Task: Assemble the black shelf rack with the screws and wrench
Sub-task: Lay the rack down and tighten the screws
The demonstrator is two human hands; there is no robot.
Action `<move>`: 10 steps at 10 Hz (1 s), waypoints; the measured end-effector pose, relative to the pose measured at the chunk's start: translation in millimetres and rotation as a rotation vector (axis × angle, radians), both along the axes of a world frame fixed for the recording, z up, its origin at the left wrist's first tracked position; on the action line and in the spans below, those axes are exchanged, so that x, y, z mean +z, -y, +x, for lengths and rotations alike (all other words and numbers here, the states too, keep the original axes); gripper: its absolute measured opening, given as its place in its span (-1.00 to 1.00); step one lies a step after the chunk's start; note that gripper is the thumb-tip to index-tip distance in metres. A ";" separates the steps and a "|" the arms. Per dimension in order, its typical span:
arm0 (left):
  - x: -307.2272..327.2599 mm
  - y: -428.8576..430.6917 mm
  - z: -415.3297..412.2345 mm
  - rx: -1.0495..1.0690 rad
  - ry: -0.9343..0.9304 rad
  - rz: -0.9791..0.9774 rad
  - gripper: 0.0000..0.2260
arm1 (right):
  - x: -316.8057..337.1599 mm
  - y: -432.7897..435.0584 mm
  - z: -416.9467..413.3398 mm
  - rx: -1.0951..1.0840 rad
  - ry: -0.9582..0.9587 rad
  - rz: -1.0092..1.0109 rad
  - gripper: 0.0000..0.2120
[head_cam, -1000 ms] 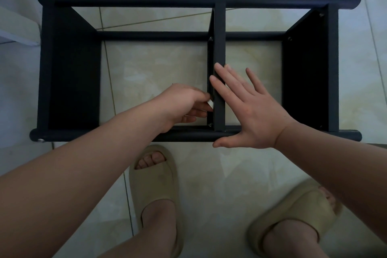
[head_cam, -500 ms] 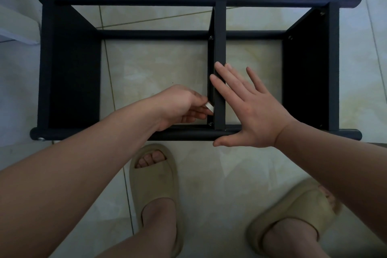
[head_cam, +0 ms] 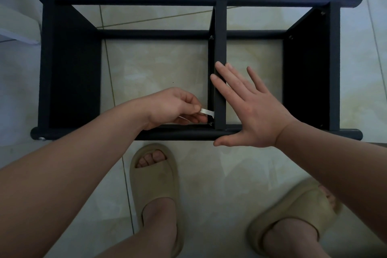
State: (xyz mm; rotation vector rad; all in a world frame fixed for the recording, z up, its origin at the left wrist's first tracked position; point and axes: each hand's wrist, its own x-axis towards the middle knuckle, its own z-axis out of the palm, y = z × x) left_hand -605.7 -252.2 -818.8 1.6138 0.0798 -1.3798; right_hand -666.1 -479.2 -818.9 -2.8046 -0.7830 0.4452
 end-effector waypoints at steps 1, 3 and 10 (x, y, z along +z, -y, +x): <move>1.5 -1.8 0.8 -0.083 0.048 -0.001 -0.84 | 0.6 0.1 0.2 0.002 0.000 -0.006 0.18; 2.6 -3.1 -1.2 -0.158 0.106 0.011 -0.87 | 0.9 0.1 0.6 0.007 -0.002 -0.018 0.18; 4.1 -0.7 -0.6 -0.270 0.292 0.182 -0.91 | 0.0 0.1 0.3 0.003 -0.014 -0.013 0.18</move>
